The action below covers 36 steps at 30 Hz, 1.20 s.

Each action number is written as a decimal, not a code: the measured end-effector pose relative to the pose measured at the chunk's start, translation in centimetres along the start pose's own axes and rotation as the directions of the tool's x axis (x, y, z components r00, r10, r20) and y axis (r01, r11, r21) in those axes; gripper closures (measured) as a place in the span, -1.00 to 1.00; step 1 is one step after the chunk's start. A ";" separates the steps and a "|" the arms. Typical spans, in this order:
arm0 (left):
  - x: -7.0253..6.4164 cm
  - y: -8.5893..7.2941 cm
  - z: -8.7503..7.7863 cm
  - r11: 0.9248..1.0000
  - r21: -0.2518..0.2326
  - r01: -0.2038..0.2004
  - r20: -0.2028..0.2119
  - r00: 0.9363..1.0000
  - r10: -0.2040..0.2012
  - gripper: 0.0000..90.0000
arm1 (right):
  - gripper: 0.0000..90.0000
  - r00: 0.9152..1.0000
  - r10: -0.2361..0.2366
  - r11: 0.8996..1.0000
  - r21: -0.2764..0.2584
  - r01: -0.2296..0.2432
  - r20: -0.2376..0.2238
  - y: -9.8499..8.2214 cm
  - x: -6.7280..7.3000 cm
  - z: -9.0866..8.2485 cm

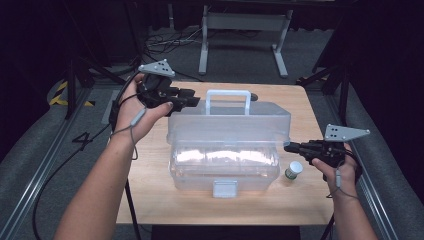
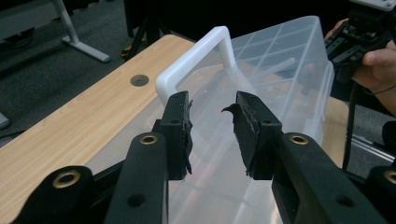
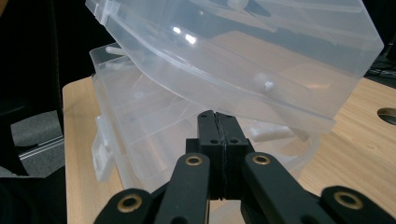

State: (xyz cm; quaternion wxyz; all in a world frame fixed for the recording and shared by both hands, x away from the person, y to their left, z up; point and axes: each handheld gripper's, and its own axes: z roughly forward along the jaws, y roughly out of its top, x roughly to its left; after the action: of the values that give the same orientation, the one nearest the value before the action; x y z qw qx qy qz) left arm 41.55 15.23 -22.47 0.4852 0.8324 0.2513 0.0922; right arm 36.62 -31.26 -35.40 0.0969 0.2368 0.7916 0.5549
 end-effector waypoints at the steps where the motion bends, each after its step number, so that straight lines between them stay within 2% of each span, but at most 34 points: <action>1: -0.1 -0.1 -0.3 1.000 -0.005 -0.002 -0.004 1.000 0.002 0.48 | 1.00 1.000 0.002 1.000 0.000 -0.002 0.000 0.1 0.0 0.0; 6: -0.5 -0.9 -1.6 0.999 -0.032 0.005 -0.013 1.000 -0.005 0.48 | 1.00 1.000 0.003 1.000 -0.005 -0.003 0.013 0.4 -0.1 0.1; 9: -0.8 -1.5 -2.0 0.999 -0.041 0.028 0.003 1.000 -0.028 0.48 | 1.00 1.000 0.003 1.000 -0.008 -0.002 0.022 0.6 -0.2 0.1; 14: -1.1 -2.5 -2.5 0.997 -0.063 0.035 0.003 0.999 -0.035 0.45 | 1.00 0.999 -0.002 1.000 -0.010 0.002 0.038 1.0 -0.3 0.1; 18: -1.3 -3.5 -2.8 0.993 -0.100 0.057 0.043 0.998 -0.052 0.38 | 1.00 0.999 0.000 1.000 -0.021 0.001 0.042 1.1 -0.4 0.2; 29: -2.4 -5.5 -3.0 0.990 -0.136 0.033 0.056 0.998 -0.026 0.33 | 1.00 0.997 0.012 0.999 -0.033 -0.009 0.070 1.5 -0.5 0.4; 36: -3.4 -6.6 -2.7 0.991 -0.134 0.023 0.067 0.998 -0.014 0.35 | 1.00 0.995 0.012 0.999 -0.041 -0.008 0.099 1.9 -0.5 0.6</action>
State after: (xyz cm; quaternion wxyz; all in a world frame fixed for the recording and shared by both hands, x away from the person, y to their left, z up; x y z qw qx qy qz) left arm 35.43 18.24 -26.47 0.5492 0.7979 0.2363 0.0770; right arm 37.80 -30.48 -33.90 0.1381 0.2663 0.7732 0.5588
